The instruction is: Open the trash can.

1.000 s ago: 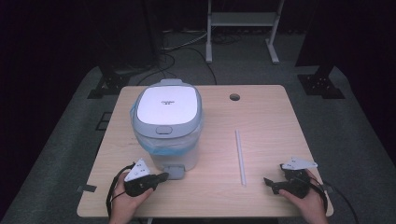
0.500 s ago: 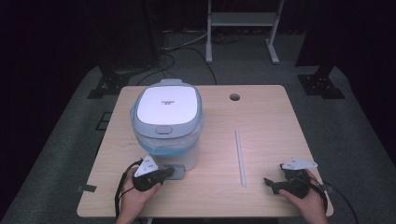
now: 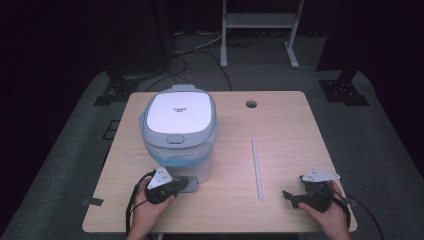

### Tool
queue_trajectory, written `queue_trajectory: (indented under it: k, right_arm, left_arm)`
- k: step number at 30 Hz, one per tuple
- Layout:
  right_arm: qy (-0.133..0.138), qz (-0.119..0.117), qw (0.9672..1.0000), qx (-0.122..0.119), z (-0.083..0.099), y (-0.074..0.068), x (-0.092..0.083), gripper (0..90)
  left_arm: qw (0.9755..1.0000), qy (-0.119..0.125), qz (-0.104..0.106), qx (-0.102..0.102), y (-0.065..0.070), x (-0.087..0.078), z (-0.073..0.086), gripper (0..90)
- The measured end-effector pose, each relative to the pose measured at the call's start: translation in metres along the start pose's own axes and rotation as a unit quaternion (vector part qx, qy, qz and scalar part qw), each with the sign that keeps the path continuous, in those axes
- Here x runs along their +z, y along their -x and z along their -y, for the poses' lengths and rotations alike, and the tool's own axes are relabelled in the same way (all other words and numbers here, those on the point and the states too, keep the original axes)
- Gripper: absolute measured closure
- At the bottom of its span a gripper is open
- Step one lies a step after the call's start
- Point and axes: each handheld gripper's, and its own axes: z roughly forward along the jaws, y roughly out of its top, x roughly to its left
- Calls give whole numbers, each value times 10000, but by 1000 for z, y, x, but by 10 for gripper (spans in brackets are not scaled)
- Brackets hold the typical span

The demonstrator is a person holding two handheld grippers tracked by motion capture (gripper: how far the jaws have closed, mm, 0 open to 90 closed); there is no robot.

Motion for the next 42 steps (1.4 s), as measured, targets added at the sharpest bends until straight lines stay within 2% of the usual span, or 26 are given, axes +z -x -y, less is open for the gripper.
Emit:
queue_trajectory:
  k: [15, 42]
  right_arm:
    - [-4, -34, 10000, -32, 0, -1, 0, 97]
    - [-6, -36, 10000, -30, 0, -1, 0, 97]
  left_arm:
    - [9999, 15, -123, -52, 2, 1, 3, 900]
    - [9998, -129, -87, -88, 1, 4, 5, 900]
